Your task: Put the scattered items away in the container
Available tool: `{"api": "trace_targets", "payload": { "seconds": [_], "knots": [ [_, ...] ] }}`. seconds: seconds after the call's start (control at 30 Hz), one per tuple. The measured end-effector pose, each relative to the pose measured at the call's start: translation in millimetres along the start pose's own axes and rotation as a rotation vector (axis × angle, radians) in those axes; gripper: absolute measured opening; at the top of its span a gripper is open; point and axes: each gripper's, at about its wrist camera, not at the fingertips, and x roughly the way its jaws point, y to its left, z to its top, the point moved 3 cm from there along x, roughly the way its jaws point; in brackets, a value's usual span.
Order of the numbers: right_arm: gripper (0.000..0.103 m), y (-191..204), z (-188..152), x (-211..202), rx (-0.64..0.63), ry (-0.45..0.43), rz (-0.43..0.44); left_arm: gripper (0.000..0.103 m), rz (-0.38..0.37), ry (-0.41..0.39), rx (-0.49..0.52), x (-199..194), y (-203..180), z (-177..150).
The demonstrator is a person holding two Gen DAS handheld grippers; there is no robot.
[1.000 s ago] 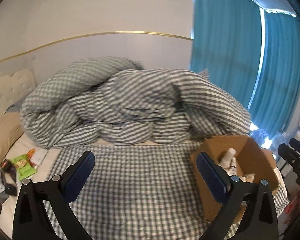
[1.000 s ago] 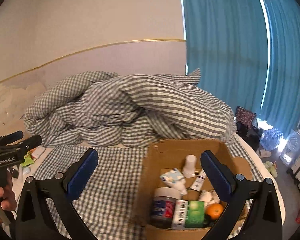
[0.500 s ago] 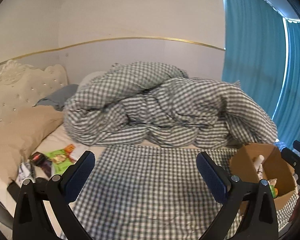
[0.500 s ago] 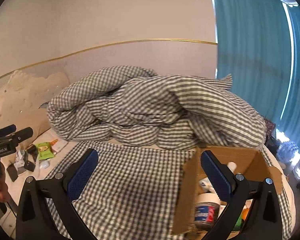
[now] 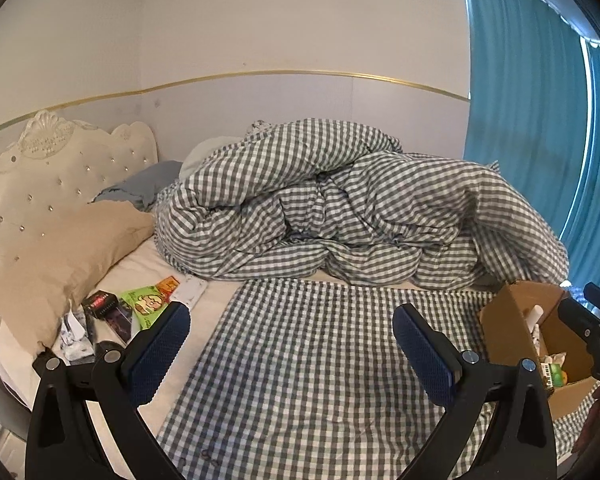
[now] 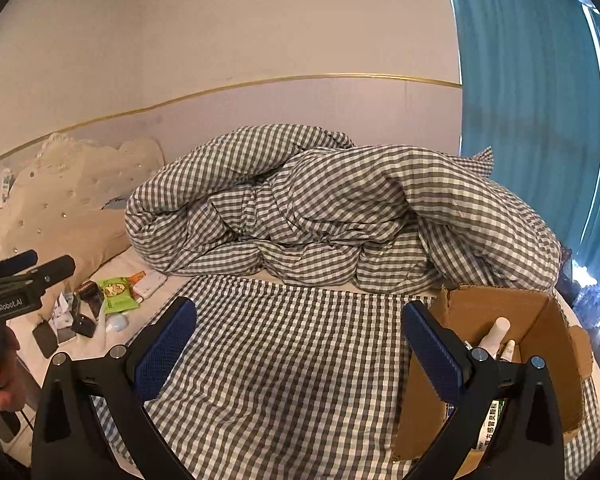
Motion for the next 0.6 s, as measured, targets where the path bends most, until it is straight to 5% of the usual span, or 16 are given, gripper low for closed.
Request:
{"api": "trace_targets", "payload": {
  "seconds": [0.6],
  "knots": [
    [0.103, -13, -15, 8, 0.012, 0.042, -0.025, 0.103, -0.033, 0.035, 0.023, 12, -21, -13]
  ]
}}
